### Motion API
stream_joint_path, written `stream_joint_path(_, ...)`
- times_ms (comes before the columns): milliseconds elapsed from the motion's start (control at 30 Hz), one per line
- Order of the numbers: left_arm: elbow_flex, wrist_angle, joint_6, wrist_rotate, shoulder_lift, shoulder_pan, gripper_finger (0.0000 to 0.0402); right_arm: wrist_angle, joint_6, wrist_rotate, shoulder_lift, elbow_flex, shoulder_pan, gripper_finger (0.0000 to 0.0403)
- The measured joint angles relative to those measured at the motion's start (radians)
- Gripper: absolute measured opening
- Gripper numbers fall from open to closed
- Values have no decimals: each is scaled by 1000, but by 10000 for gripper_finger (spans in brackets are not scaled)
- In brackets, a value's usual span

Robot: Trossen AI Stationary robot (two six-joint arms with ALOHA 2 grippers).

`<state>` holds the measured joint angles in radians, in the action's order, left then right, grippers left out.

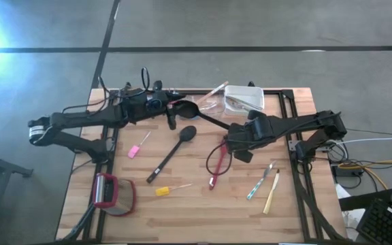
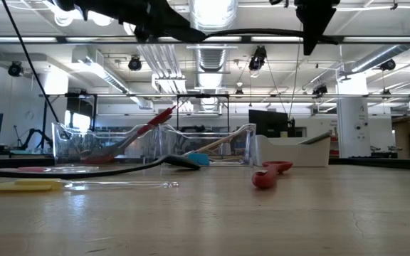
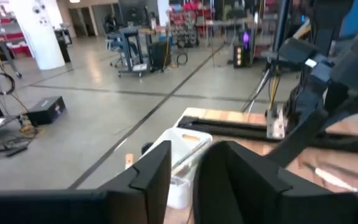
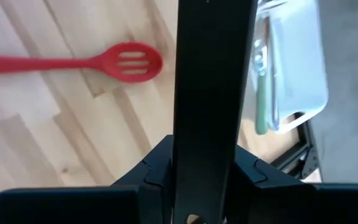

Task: Pick & Place Kitchen Items
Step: Put the right black serving spoon into the left transparent bin

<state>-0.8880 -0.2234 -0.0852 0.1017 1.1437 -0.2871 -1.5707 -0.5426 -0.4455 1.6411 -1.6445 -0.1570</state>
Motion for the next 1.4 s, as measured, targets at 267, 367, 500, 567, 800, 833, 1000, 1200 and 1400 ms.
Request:
stream_joint_path(267, -104, 199, -187, -15, -3, 0, 175, 0, 46, 125, -11, 74, 4, 80)
stream_joint_path(367, -154, 329, -259, -83, 2, 9, 176, 0, 83, 195, -11, 94, 12, 80)
stream_joint_path(500, -175, 416, -336, -150, 44, 49, 177, 0, 113, 259, -11, 101, 32, 80)
stream_joint_path(567, -174, 418, -366, -151, 79, 74, 177, 0, 134, 275, -11, 101, 42, 80)
stream_joint_path(800, -243, 424, -398, -119, 240, 142, 177, 0, 157, 313, -11, 101, 68, 80)
stream_joint_path(833, -266, 427, -400, -118, 265, 150, 177, 0, 157, 313, -11, 101, 69, 80)
stream_joint_path(1000, -411, 541, -486, -99, 394, 188, 177, 0, 157, 320, -11, 102, 70, 80)
stream_joint_path(1200, -584, 742, -519, 54, 548, 211, 177, 0, 154, 328, -11, 102, 70, 80)
stream_joint_path(1400, -673, 783, -512, 109, 617, 213, 177, -1, 149, 327, -11, 103, 70, 80)
